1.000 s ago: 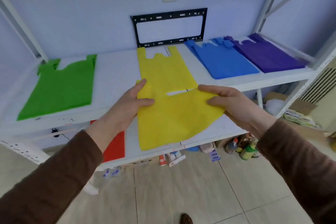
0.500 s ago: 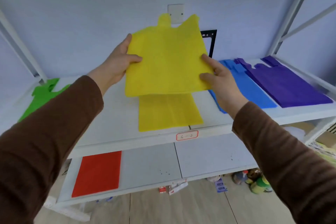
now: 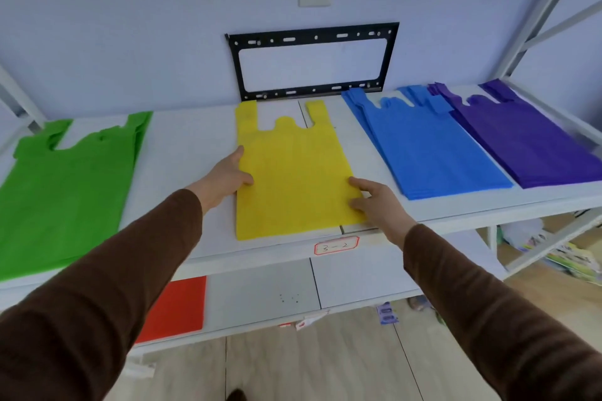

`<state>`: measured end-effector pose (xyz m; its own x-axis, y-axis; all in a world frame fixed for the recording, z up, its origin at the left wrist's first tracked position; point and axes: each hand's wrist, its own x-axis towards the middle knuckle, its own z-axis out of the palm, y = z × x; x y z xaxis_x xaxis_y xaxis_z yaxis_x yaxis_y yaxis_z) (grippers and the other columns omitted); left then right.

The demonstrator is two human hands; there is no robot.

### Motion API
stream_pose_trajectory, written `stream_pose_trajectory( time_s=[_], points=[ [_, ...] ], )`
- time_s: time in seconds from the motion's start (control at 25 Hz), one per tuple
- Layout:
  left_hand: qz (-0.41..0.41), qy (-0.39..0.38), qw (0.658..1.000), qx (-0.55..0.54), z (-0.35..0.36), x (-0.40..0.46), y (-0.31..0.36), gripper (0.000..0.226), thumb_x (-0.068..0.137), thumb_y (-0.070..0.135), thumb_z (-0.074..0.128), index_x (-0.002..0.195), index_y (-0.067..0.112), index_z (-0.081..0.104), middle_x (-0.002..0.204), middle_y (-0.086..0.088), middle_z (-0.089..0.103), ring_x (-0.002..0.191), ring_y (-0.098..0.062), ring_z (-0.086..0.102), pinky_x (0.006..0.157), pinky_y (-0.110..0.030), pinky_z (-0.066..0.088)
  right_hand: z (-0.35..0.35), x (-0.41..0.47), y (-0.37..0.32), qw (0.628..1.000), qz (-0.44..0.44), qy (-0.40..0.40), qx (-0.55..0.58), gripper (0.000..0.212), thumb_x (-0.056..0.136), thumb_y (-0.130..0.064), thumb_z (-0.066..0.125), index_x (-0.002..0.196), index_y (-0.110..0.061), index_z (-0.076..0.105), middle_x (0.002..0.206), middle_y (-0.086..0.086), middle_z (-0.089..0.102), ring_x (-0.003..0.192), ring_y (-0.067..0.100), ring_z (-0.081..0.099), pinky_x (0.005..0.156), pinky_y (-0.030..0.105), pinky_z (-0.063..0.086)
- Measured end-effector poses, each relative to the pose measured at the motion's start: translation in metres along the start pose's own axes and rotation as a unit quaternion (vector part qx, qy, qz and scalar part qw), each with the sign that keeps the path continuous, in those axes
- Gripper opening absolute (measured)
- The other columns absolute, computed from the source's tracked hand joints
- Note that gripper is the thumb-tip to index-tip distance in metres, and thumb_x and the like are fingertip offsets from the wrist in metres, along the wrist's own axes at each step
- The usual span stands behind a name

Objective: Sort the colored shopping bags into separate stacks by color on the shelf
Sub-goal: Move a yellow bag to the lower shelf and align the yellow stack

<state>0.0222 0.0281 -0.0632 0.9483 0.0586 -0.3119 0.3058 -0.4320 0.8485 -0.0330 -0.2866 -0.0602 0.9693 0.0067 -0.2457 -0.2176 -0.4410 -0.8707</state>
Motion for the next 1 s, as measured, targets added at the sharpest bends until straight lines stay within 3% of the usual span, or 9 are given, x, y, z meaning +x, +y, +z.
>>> stream_pose_trajectory(
  time_s=[0.24, 0.32, 0.4, 0.48, 0.6, 0.8, 1.0],
  points=[
    [0.040, 0.049, 0.982, 0.177, 0.010, -0.002, 0.001, 0.093, 0.084, 0.008, 0.066, 0.157, 0.015, 0.010, 0.162, -0.008, 0.014, 0.145, -0.027, 0.026, 0.112, -0.032, 0.031, 0.004, 0.004, 0.009, 0.996, -0.039, 0.013, -0.080, 0.053, 0.089, -0.012, 0.063, 0.139, -0.021, 0.052, 0.139, 0.007, 0.049, 0.116, 0.023, 0.052, 0.093, 0.029, 0.043],
    [0.061, 0.095, 0.951, 0.288, 0.009, -0.017, 0.008, 0.089, 0.083, 0.015, 0.068, 0.156, 0.015, 0.017, 0.158, -0.012, 0.013, 0.139, -0.034, 0.029, 0.106, -0.036, 0.036, 0.000, 0.004, 0.008, 0.983, -0.081, 0.031, -0.163, 0.054, 0.088, -0.019, 0.066, 0.139, -0.019, 0.051, 0.141, 0.007, 0.047, 0.117, 0.025, 0.052, 0.095, 0.031, 0.043],
    [0.138, 0.127, 0.918, 0.350, 0.012, -0.044, 0.015, 0.077, 0.085, 0.029, 0.068, 0.152, 0.020, 0.029, 0.152, -0.011, 0.022, 0.134, -0.037, 0.030, 0.107, -0.042, 0.035, -0.008, -0.001, 0.009, 0.949, -0.164, 0.073, -0.260, 0.053, 0.085, -0.033, 0.069, 0.136, -0.022, 0.056, 0.144, 0.005, 0.045, 0.121, 0.028, 0.048, 0.102, 0.037, 0.041],
    [0.209, 0.050, 0.907, 0.363, 0.022, -0.075, 0.014, 0.068, 0.087, 0.047, 0.065, 0.148, 0.029, 0.038, 0.152, -0.005, 0.030, 0.136, -0.032, 0.029, 0.112, -0.040, 0.028, -0.013, -0.011, 0.011, 0.936, -0.215, 0.024, -0.277, 0.055, 0.083, -0.048, 0.069, 0.134, -0.031, 0.057, 0.147, -0.001, 0.043, 0.129, 0.025, 0.037, 0.108, 0.036, 0.032],
    [0.203, -0.060, 0.870, 0.444, 0.044, -0.102, -0.003, 0.070, 0.084, 0.065, 0.057, 0.147, 0.042, 0.036, 0.161, 0.007, 0.018, 0.147, -0.022, 0.014, 0.119, -0.039, 0.017, -0.008, -0.018, 0.020, 0.914, -0.237, -0.091, -0.315, 0.063, 0.080, -0.057, 0.066, 0.138, -0.040, 0.050, 0.153, -0.007, 0.035, 0.138, 0.020, 0.026, 0.114, 0.035, 0.025],
    [0.164, -0.018, 0.883, 0.438, 0.046, -0.098, -0.021, 0.065, 0.088, 0.061, 0.053, 0.148, 0.043, 0.035, 0.162, 0.004, 0.021, 0.147, -0.021, 0.018, 0.119, -0.037, 0.019, -0.008, -0.005, 0.024, 0.889, -0.263, -0.088, -0.364, 0.054, 0.086, -0.054, 0.060, 0.137, -0.041, 0.050, 0.152, -0.004, 0.039, 0.138, 0.021, 0.028, 0.113, 0.039, 0.030],
    [0.178, 0.004, 0.870, 0.460, 0.050, -0.107, -0.022, 0.065, 0.093, 0.061, 0.044, 0.152, 0.039, 0.027, 0.163, 0.003, 0.015, 0.149, -0.021, 0.015, 0.119, -0.037, 0.019, -0.008, 0.000, 0.027, 0.882, -0.278, -0.080, -0.371, 0.052, 0.088, -0.053, 0.058, 0.138, -0.038, 0.050, 0.152, -0.003, 0.039, 0.138, 0.022, 0.029, 0.112, 0.043, 0.033]
  ],
)
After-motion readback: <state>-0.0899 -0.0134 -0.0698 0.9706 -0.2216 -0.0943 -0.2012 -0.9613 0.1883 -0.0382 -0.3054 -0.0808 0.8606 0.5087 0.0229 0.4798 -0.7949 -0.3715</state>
